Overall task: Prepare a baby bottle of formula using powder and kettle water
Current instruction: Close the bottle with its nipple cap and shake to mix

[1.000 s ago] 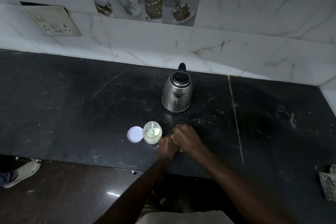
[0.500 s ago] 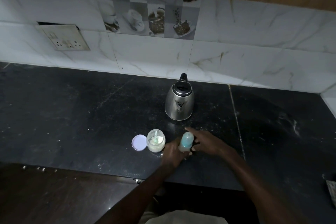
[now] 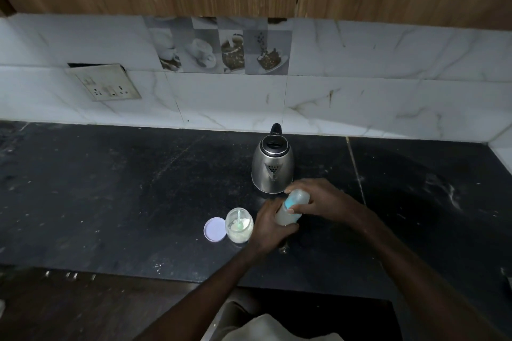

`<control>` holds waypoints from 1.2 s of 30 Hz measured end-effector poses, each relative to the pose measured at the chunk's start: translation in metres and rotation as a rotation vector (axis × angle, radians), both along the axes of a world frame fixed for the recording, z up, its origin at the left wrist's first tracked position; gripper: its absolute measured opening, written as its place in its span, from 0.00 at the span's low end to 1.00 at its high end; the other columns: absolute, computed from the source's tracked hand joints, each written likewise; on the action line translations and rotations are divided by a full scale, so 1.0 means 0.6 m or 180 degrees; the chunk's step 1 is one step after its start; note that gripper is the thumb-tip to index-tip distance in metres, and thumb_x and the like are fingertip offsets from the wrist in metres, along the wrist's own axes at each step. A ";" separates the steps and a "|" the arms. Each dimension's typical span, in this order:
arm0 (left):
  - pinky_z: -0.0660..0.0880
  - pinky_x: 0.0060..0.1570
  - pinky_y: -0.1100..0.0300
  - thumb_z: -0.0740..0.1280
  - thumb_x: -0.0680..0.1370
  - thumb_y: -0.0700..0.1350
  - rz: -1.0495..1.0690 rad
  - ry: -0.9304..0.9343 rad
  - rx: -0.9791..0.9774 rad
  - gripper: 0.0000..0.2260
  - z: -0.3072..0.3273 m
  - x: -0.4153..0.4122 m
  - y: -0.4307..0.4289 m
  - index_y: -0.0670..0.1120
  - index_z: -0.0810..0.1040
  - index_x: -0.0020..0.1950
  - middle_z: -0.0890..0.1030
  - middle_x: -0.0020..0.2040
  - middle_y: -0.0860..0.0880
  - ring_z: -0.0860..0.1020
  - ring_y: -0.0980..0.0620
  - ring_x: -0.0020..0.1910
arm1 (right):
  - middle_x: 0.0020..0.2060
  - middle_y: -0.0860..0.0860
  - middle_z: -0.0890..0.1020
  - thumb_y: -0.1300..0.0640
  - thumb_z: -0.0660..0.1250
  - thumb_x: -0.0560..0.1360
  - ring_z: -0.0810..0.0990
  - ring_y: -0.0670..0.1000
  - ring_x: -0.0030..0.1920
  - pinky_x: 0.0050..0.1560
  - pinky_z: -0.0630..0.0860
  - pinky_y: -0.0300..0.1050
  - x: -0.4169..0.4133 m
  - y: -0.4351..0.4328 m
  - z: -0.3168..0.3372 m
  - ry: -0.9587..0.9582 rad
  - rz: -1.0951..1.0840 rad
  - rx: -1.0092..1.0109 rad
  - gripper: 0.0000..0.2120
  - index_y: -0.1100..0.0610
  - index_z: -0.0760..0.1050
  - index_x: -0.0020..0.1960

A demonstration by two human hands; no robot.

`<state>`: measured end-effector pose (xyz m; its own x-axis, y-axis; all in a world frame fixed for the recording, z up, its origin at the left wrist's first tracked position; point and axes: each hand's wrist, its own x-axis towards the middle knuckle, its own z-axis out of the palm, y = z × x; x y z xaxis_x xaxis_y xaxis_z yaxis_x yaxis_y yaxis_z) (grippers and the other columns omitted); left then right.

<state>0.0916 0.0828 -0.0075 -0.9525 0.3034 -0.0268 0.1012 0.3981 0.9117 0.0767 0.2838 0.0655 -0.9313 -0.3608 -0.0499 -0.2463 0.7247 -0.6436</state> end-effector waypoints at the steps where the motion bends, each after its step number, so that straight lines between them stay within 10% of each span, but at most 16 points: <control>1: 0.74 0.50 0.62 0.79 0.65 0.50 0.0003 0.0026 0.0027 0.23 0.003 -0.002 0.003 0.57 0.77 0.58 0.78 0.54 0.57 0.79 0.56 0.54 | 0.55 0.45 0.82 0.42 0.77 0.75 0.80 0.43 0.54 0.57 0.77 0.41 -0.001 -0.008 -0.001 0.0178 0.0036 0.0177 0.20 0.52 0.81 0.62; 8: 0.73 0.56 0.68 0.79 0.65 0.44 0.0015 0.0714 -0.0129 0.27 0.007 -0.008 0.006 0.49 0.81 0.64 0.78 0.56 0.55 0.78 0.59 0.55 | 0.38 0.59 0.84 0.44 0.71 0.80 0.84 0.62 0.40 0.40 0.80 0.54 0.023 -0.063 -0.010 0.1208 -0.1003 0.0822 0.19 0.60 0.79 0.45; 11: 0.69 0.53 0.74 0.79 0.65 0.45 -0.0055 0.0753 -0.0240 0.27 -0.003 -0.009 -0.007 0.48 0.81 0.64 0.77 0.55 0.54 0.76 0.61 0.53 | 0.46 0.60 0.86 0.28 0.62 0.78 0.86 0.63 0.49 0.47 0.79 0.52 0.021 -0.075 -0.006 0.0545 -0.1393 0.1477 0.29 0.55 0.79 0.54; 15: 0.74 0.48 0.69 0.79 0.67 0.48 -0.0118 0.0376 -0.0109 0.22 0.013 -0.027 -0.022 0.56 0.80 0.60 0.81 0.50 0.59 0.80 0.63 0.48 | 0.68 0.45 0.76 0.27 0.55 0.79 0.81 0.52 0.63 0.60 0.79 0.52 0.017 -0.049 0.026 0.0367 -0.0036 0.1005 0.31 0.45 0.68 0.73; 21: 0.73 0.41 0.72 0.79 0.67 0.47 -0.0219 0.0337 0.0017 0.20 0.032 -0.038 -0.015 0.61 0.78 0.54 0.83 0.43 0.65 0.80 0.66 0.40 | 0.46 0.56 0.83 0.37 0.62 0.81 0.85 0.61 0.43 0.40 0.80 0.52 0.012 -0.070 0.032 0.1352 -0.0561 0.1110 0.23 0.57 0.80 0.54; 24: 0.70 0.41 0.75 0.79 0.67 0.44 -0.0107 0.0474 0.0022 0.23 0.029 -0.030 -0.008 0.63 0.77 0.56 0.82 0.43 0.68 0.81 0.65 0.41 | 0.48 0.58 0.87 0.27 0.62 0.77 0.87 0.62 0.49 0.47 0.80 0.51 -0.003 -0.105 0.058 -0.0115 -0.1789 0.1417 0.32 0.57 0.81 0.54; 26: 0.71 0.42 0.75 0.79 0.67 0.46 -0.0105 0.0373 0.0040 0.23 0.021 -0.029 -0.011 0.61 0.78 0.58 0.83 0.44 0.68 0.82 0.65 0.43 | 0.40 0.56 0.88 0.22 0.62 0.73 0.87 0.55 0.35 0.39 0.85 0.49 -0.018 -0.092 0.074 -0.0939 -0.1640 0.0935 0.37 0.56 0.82 0.52; 28: 0.72 0.44 0.75 0.79 0.67 0.48 -0.0108 0.0237 0.0058 0.22 0.016 -0.037 -0.022 0.59 0.79 0.59 0.84 0.45 0.68 0.82 0.66 0.45 | 0.44 0.54 0.88 0.26 0.66 0.74 0.87 0.50 0.34 0.40 0.87 0.48 -0.022 -0.073 0.095 -0.1359 -0.0999 0.0390 0.32 0.52 0.78 0.61; 31: 0.75 0.48 0.69 0.81 0.68 0.48 -0.0187 0.0148 0.0076 0.23 0.022 -0.052 -0.033 0.56 0.82 0.61 0.86 0.47 0.59 0.83 0.65 0.48 | 0.61 0.47 0.82 0.46 0.75 0.77 0.82 0.48 0.60 0.61 0.78 0.46 -0.023 -0.054 0.109 -0.0570 0.0099 0.0723 0.26 0.48 0.75 0.73; 36: 0.79 0.46 0.61 0.80 0.67 0.47 -0.0145 0.0331 0.0125 0.21 0.031 -0.054 -0.028 0.56 0.82 0.58 0.87 0.47 0.56 0.84 0.58 0.46 | 0.41 0.50 0.88 0.50 0.77 0.74 0.88 0.50 0.38 0.44 0.85 0.49 -0.014 -0.046 0.112 -0.0442 -0.0198 0.0085 0.09 0.51 0.85 0.52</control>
